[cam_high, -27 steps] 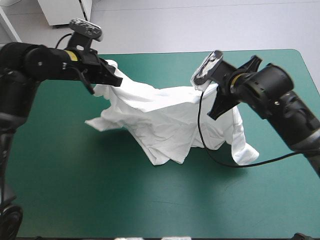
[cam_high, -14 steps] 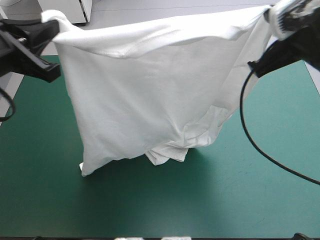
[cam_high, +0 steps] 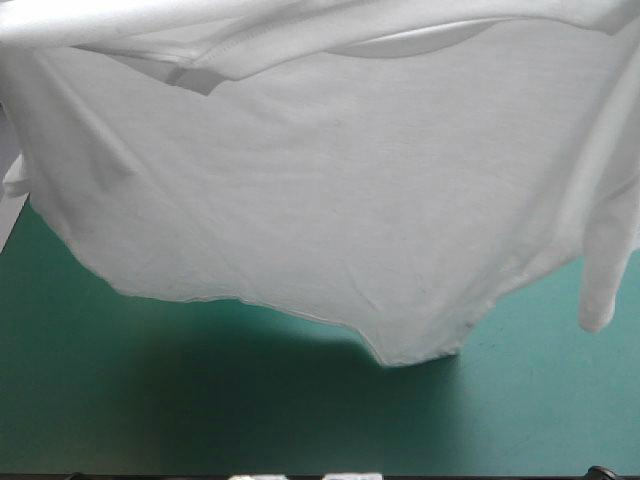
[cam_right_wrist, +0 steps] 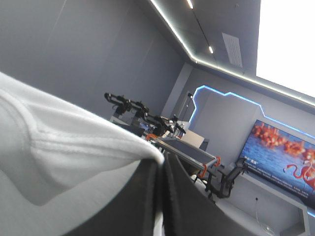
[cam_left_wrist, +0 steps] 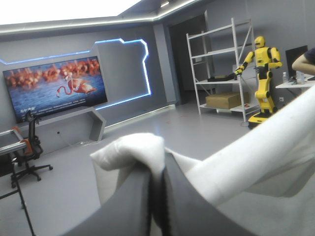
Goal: Fold the cloth
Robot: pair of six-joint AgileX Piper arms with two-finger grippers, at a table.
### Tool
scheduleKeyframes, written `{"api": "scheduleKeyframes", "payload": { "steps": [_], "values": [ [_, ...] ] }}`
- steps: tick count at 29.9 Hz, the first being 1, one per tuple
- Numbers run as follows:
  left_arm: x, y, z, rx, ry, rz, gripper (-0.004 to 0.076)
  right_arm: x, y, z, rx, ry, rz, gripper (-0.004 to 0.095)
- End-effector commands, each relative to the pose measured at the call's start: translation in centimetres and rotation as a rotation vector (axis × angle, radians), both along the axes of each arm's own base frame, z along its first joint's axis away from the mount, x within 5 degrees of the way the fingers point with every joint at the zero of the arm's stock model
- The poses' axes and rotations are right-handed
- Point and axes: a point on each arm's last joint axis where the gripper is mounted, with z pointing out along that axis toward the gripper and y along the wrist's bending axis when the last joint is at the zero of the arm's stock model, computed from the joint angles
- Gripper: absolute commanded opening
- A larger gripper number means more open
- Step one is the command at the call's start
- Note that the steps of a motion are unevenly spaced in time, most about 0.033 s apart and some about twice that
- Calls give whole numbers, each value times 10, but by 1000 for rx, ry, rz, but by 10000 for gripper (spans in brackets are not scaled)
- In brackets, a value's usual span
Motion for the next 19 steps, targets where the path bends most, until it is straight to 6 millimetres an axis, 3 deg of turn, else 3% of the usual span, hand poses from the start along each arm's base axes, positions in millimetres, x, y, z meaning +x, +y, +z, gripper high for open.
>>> {"api": "scheduleKeyframes", "payload": {
  "steps": [1,4,8,13,19],
  "values": [
    [-13,2,10,-61,-95,-36,-9,-16,-11,11,66,-121,-3,-17],
    [-10,2,7,-46,-70,-31,-9,-13,-9,11,62,-115,-6,-17],
    [10,-1,0,-28,42,19,-9,3,-2,8,45,-68,-42,-17],
    [45,-9,-14,21,193,66,-9,44,17,-12,-38,99,-134,-17],
    [108,-30,-37,83,357,80,-9,107,45,-55,-175,334,-294,-17]
  ]
}}
